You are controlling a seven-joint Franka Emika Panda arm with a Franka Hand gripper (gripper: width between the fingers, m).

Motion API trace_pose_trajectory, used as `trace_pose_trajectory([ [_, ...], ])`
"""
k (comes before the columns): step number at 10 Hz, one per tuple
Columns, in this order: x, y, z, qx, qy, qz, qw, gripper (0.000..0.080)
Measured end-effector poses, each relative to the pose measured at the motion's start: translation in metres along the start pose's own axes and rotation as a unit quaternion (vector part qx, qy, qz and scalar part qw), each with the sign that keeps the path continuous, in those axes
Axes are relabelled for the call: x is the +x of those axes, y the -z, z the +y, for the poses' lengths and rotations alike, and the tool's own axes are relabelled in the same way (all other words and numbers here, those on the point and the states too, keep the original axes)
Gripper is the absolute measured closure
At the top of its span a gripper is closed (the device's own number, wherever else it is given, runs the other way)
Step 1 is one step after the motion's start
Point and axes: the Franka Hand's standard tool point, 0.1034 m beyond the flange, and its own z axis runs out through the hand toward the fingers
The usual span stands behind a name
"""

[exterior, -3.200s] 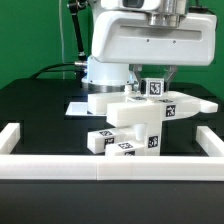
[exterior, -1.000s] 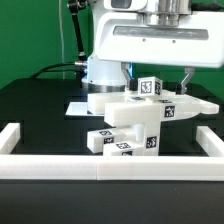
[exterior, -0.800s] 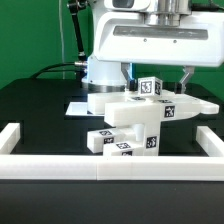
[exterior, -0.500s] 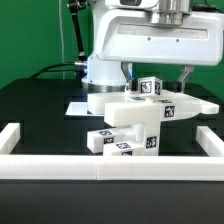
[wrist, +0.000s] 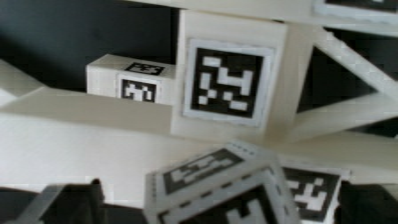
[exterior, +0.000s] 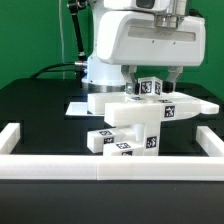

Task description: Assemble chair

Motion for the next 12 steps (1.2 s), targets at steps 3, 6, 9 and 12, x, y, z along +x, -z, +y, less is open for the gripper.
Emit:
trace_pose_trajectory([
  [3, -0.0011, -0.0012, 0.0006, -0.001, 0.028, 0.000, 1.000, 0.0246],
  [6, -0.0015, -0.0015, 0.0011, -0.001, 0.028, 0.000, 1.000, 0.0531],
  [9, -0.0017, -0.0016, 0.0013, -0.001, 0.027, 0.000, 1.000, 0.0531],
  [12, 0.0002, -0.0029, 0.0048, -0.002, -0.025, -0.003, 1.000, 0.0531],
])
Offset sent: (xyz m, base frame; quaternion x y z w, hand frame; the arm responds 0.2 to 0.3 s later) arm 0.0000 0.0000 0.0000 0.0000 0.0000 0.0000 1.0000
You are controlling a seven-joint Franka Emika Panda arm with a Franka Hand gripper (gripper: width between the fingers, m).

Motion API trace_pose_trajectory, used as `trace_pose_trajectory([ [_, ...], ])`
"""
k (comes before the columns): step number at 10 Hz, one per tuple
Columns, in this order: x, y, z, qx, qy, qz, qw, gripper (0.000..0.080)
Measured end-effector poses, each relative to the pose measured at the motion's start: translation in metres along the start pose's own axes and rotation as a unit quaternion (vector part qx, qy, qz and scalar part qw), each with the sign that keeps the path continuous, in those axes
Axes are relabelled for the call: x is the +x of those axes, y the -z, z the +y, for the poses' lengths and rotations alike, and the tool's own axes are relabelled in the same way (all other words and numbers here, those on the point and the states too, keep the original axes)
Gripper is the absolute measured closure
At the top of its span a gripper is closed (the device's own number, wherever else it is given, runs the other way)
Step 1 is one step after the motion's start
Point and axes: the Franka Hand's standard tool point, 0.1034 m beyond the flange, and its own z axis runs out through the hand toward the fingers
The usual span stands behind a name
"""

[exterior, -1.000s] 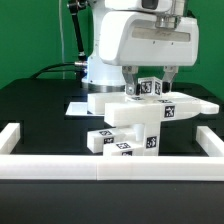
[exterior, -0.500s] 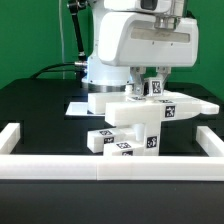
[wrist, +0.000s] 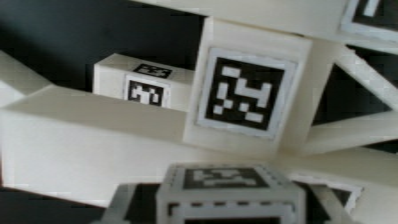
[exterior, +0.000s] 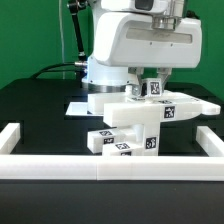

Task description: Assemble chair

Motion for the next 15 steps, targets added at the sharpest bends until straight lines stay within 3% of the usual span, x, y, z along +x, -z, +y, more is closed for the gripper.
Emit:
trace_pose_trajectory([
  [7, 0.0016, 0.0004, 0.0003, 0.001, -0.289, 0.001, 0.957, 0.0528],
  [11, 0.0014, 0.0003, 0.0015, 0.010, -0.436, -0.006, 0.900, 0.0528],
  [13, 0.0017, 0.0003, 0.0012, 0.022, -0.510, -0.005, 0.860, 0.0528],
  [14, 0.0020, 0.0003, 0.0006, 0.022, -0.517, -0.006, 0.856, 0.0528],
  [15, 0.0019, 0.0002, 0.0005, 0.022, -0.515, -0.006, 0.857, 0.0425],
])
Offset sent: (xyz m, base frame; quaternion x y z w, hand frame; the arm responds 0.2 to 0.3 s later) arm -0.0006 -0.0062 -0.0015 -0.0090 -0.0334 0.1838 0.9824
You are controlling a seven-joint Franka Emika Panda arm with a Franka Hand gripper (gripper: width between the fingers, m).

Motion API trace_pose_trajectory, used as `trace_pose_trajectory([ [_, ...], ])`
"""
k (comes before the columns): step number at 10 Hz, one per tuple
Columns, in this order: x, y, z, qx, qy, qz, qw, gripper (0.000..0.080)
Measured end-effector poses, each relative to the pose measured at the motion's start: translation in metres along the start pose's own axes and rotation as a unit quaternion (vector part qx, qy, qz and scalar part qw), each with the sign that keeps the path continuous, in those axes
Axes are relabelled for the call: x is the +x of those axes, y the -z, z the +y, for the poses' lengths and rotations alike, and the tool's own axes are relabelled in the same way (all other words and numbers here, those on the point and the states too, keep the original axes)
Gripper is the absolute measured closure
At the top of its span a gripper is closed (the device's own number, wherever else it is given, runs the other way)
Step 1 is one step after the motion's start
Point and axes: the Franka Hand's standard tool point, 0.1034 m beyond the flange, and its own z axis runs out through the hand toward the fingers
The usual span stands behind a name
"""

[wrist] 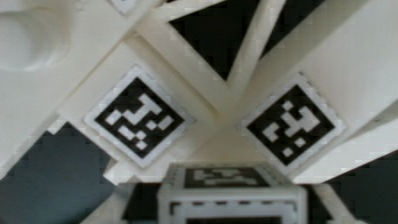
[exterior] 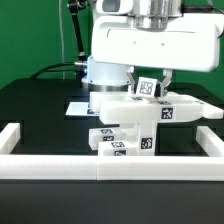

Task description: Assemble chair

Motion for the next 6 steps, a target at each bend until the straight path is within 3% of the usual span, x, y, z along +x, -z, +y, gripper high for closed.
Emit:
trace_pose_trajectory([
  [1, 0.0011, 0.0009, -0.0008, -0.001, 0.017, 0.004, 1.000, 0.0425],
  [3, 0.0037, 0.0048, -0.0046, 0.003, 0.039, 0.015, 0.999, 0.0181],
  [6, 0.0056, 0.0056, -0.0050, 0.001, 0.162, 0.021, 0.987, 0.0155],
])
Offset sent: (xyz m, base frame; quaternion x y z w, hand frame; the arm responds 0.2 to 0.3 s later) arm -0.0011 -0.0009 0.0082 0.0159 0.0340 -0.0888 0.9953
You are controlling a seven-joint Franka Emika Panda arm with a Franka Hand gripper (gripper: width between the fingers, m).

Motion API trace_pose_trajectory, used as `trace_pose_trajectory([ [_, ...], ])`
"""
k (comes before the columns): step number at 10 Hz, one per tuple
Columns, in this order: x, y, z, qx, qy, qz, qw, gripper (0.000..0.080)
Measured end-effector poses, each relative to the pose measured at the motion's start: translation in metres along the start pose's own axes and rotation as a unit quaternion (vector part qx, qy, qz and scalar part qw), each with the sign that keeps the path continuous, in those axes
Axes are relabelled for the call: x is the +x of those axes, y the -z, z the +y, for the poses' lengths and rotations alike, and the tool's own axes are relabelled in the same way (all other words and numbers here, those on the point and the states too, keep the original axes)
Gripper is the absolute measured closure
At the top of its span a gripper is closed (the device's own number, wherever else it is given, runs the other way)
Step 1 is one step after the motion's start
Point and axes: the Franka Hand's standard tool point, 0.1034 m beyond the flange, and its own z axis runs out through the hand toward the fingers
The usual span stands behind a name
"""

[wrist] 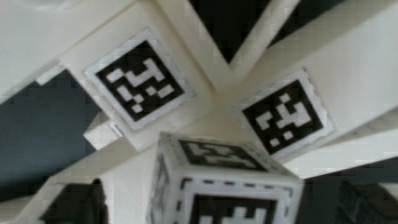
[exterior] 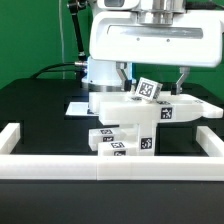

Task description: Assemble chair

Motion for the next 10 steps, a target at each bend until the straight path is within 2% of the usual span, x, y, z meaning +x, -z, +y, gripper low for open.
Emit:
trace_pose_trajectory([
  [4, -0.0021, -0.0021, 0.0008, -0.002, 0.157, 0.001, 0.988, 0.0150],
  [7, -0.0053, -0.0023, 0.0048, -0.004, 0.280, 0.000, 0.960, 0.0150],
  [10, -0.0070, -0.0012, 0.0075, -0.014, 0.398, 0.000, 0.917, 0.0150],
])
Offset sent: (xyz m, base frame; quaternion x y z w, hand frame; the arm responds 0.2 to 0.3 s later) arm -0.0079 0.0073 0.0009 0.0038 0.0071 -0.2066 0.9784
